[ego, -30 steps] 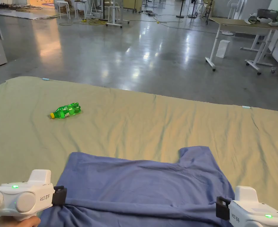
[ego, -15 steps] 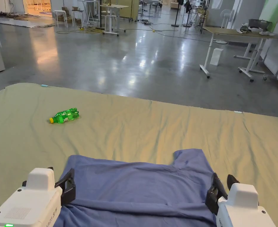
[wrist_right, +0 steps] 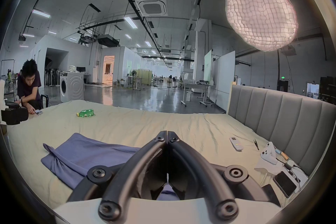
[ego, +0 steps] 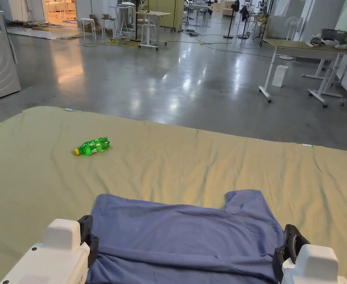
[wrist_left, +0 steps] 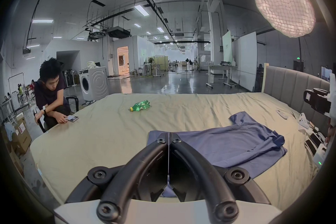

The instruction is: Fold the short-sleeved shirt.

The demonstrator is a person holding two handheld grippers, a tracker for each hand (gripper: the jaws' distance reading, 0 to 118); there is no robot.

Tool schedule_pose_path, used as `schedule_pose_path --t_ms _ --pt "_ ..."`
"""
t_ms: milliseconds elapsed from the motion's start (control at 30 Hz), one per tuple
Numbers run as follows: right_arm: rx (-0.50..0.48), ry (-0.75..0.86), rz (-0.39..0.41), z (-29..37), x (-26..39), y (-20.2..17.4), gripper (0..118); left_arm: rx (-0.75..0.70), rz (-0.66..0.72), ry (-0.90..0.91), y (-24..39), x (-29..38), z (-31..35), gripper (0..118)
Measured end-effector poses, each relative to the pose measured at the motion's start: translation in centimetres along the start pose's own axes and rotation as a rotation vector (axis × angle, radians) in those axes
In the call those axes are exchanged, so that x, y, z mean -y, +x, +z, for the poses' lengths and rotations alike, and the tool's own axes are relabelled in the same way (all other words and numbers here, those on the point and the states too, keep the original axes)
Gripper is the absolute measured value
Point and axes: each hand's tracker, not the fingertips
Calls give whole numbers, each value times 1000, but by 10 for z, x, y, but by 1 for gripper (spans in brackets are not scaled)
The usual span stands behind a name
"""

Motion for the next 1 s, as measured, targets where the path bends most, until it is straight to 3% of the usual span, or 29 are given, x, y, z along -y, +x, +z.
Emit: schedule_pose_path --t_ms 100,200,333,400,500,600,633,767,867,967,1000 --pt "-5 -10 -7 1 0 2 0 13 33 -69 -17 6 -10 1" --pt "-8 -34 -6 -2 2 5 0 20 33 -284 -36 20 -40 1" --pt "-18 -64 11 -5 8 7 0 40 177 -484 -67 49 -84 3" --pt "-17 -91 35 -8 14 6 0 27 169 -551 -77 62 -104 22" --pt "-28 -119 44 -12 22 6 0 23 122 -628 -83 74 -136 34" --pt "-32 -148 56 -16 31 7 0 31 158 -699 -84 84 -164 77" --pt "-34 -156 58 -17 33 7 0 15 174 -734 -85 87 -173 80" --pt "-32 -195 75 -21 43 9 0 -62 103 -855 -73 102 -191 80" --pt "-30 -222 71 -22 49 13 0 -60 86 -834 -67 100 -188 77" --pt "-22 -244 69 -24 55 16 0 -49 62 -850 -56 96 -180 48" --pt "-21 -255 63 -25 58 18 0 -35 37 -850 -52 96 -178 27"
